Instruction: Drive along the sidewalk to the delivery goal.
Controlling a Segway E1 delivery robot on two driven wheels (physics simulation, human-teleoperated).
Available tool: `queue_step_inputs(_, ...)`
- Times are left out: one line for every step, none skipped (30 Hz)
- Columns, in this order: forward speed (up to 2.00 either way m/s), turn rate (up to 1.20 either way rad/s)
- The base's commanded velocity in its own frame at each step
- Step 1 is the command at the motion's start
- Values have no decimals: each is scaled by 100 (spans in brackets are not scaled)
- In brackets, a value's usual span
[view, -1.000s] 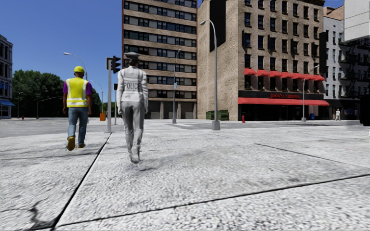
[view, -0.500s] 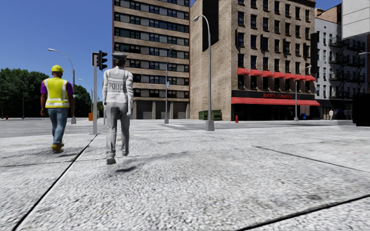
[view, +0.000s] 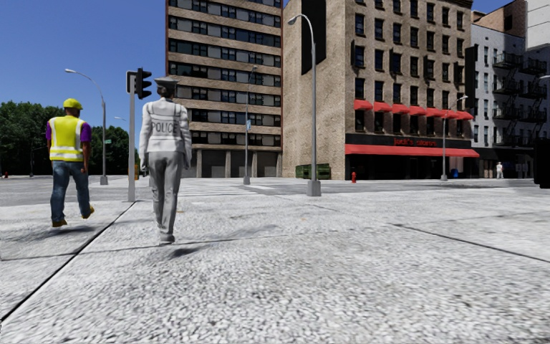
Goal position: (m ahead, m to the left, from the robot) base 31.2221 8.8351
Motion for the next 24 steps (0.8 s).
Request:
queue_step_inputs(106,0)
queue_step_inputs(106,0)
queue_step_inputs(106,0)
queue_step_inputs(106,0)
queue_step_inputs(106,0)
queue_step_inputs(106,0)
queue_step_inputs(106,0)
queue_step_inputs(106,0)
queue_step_inputs(106,0)
queue_step_inputs(106,0)
queue_step_inputs(106,0)
queue_step_inputs(106,0)
queue_step_inputs(106,0)
queue_step_inputs(106,0)
queue_step_inputs(106,0)
queue_step_inputs(106,0)
queue_step_inputs(106,0)
queue_step_inputs(106,0)
queue_step_inputs(106,0)
queue_step_inputs(106,0)
queue_step_inputs(106,0)
queue_step_inputs(106,0)
queue_step_inputs(106,0)
queue_step_inputs(106,0)
